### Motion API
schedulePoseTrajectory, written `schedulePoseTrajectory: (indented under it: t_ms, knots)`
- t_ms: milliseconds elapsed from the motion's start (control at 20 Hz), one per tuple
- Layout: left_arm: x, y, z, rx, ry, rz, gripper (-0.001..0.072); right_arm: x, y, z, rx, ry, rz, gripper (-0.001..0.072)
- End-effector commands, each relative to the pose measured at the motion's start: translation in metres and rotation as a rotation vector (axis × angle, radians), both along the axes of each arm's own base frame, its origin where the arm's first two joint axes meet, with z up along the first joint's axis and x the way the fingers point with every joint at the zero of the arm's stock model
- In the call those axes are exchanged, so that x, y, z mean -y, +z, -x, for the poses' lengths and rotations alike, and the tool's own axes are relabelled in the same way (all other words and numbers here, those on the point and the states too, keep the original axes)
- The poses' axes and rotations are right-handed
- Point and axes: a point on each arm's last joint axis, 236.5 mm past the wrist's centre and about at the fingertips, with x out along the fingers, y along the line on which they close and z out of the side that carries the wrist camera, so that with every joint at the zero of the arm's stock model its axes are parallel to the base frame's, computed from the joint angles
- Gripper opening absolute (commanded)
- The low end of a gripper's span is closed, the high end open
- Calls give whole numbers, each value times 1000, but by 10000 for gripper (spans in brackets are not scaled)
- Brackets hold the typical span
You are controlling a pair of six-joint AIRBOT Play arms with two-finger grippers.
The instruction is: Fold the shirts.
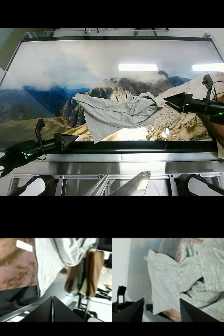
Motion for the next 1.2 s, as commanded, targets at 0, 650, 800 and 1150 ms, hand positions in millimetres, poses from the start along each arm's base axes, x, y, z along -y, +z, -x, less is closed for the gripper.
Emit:
schedulePoseTrajectory:
  t_ms: [0, 650, 800, 1150]
  knots:
    - [4, -20, 3, -44, -6, 54, 60, 0, 0, 0, 1, -1, 1, 487]
    - [38, -43, -21, -159, -254, -121, 480, 0, 0, 0, 0, 1, 0, 487]
    - [24, -48, -24, -142, -252, -280, 532, 0, 0, 0, 1, 1, 0, 487]
    - [54, -49, -28, -104, -205, -364, 588, -1, 1, 0, 3, 4, 0, 487]
